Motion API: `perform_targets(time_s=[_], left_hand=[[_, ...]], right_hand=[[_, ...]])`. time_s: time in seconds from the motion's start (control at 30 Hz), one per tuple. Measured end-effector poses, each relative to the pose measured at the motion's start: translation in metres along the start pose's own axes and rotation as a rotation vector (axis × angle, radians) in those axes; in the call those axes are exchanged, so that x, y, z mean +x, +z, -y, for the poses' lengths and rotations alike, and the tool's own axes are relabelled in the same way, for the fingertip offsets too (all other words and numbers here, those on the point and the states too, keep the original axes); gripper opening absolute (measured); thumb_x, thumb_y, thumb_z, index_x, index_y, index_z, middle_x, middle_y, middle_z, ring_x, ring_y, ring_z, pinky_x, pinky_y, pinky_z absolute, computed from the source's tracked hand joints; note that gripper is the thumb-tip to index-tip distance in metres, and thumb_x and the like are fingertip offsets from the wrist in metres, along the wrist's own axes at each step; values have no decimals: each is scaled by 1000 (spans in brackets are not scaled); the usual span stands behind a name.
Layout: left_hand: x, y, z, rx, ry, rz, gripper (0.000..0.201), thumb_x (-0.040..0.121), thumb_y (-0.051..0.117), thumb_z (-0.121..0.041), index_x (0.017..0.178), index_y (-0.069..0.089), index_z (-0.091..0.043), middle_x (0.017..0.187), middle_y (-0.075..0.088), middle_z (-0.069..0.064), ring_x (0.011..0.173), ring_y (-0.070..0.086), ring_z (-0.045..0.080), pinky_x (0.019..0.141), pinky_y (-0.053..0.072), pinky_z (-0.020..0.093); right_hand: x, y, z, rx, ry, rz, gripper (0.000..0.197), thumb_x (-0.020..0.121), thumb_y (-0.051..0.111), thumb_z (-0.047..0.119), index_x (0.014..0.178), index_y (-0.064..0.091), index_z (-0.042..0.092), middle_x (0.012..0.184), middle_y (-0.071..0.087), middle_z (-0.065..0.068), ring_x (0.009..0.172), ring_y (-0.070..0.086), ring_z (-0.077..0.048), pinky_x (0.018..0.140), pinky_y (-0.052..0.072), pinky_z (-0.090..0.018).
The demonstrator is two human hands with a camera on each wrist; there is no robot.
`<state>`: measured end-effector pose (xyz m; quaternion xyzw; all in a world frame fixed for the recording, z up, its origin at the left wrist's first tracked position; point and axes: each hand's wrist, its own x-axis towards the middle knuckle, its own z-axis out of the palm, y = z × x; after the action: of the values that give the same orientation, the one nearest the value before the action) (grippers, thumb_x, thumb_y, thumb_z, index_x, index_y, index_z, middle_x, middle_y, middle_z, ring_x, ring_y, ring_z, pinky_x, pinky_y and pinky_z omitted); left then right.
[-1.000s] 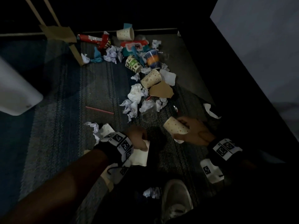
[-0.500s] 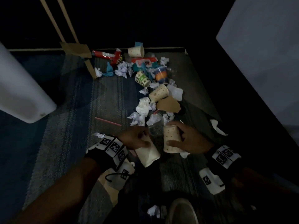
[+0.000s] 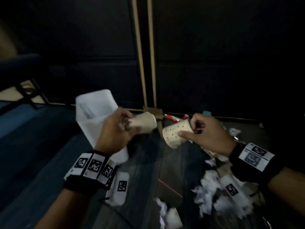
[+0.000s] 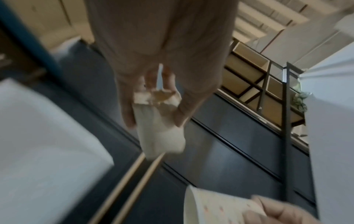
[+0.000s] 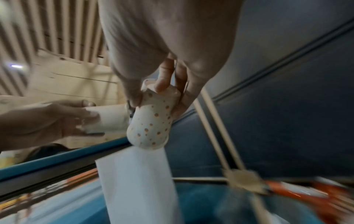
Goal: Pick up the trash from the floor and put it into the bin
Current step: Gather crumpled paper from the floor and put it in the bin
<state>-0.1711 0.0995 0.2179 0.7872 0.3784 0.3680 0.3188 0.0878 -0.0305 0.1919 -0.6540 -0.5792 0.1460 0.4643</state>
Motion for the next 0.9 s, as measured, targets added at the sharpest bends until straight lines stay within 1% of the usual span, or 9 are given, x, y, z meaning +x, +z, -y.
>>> perform_targets(time_s=[0.07, 0.13, 0.23, 0.33, 0.53, 0.63, 0.73, 0.83, 0.9], left_hand=[[21, -39, -1, 44, 7, -194, 36, 67, 84, -13, 89, 56, -17, 95, 64, -8, 85, 59, -2, 65, 42, 6], [40, -69, 5, 120, 7, -354, 36, 65, 85, -17, 85, 56, -18, 96, 62, -8, 86, 59, 3, 62, 39, 3], [64, -97, 23, 258, -5, -503, 35, 62, 85, -19, 79, 54, -18, 98, 58, -1, 87, 56, 15, 67, 37, 16], [81, -105, 44, 308, -49, -561, 35, 62, 85, -16, 75, 53, -17, 98, 54, 3, 87, 52, 17, 72, 35, 23], [100, -100, 84, 329, -168, -550, 30, 66, 84, -14, 79, 57, -14, 111, 52, 4, 95, 48, 16, 77, 35, 22], [108, -100, 98, 328, -201, -473, 19, 75, 75, -10, 89, 65, -15, 119, 55, 5, 107, 52, 21, 81, 34, 19], [110, -98, 107, 296, -189, -367, 31, 82, 59, -2, 105, 68, -20, 120, 63, 5, 112, 56, 22, 85, 38, 18], [103, -97, 105, 317, -155, -347, 39, 84, 50, 4, 111, 67, -19, 117, 66, 8, 107, 61, 21, 88, 40, 18], [96, -93, 100, 295, -100, -368, 38, 83, 49, 6, 106, 69, -17, 112, 68, 9, 101, 64, 21, 89, 47, 21]], right_hand=[[36, 19, 18, 5, -67, -23, 45, 69, 85, 40, 64, 48, 15, 61, 55, 7, 62, 56, -3, 57, 45, -27], [70, 41, 36, -2, -117, -40, 44, 68, 83, 45, 62, 51, 16, 61, 57, 6, 63, 59, -8, 57, 49, -31], [117, 81, 59, 4, -143, -61, 43, 67, 84, 44, 59, 54, 15, 63, 61, 4, 68, 62, -10, 58, 51, -30], [148, 123, 79, -7, -166, -89, 45, 65, 85, 45, 57, 54, 12, 61, 62, 3, 66, 62, -11, 59, 51, -30], [179, 192, 100, -42, -97, -76, 42, 66, 85, 39, 49, 52, 18, 60, 63, 9, 65, 65, -8, 56, 56, -30], [185, 205, 100, -85, -92, -6, 22, 74, 78, 36, 65, 74, 17, 74, 73, 3, 71, 68, -13, 68, 59, -34], [176, 199, 100, -150, -130, 75, 19, 85, 70, 29, 90, 79, 13, 100, 74, -7, 93, 67, -23, 86, 48, -28], [162, 189, 91, -121, -168, 54, 14, 86, 68, 20, 87, 79, 12, 97, 75, -5, 94, 68, -18, 85, 51, -29], [150, 178, 79, -111, -167, 50, 12, 85, 70, 21, 86, 79, 13, 92, 76, 1, 88, 68, -10, 82, 54, -28]])
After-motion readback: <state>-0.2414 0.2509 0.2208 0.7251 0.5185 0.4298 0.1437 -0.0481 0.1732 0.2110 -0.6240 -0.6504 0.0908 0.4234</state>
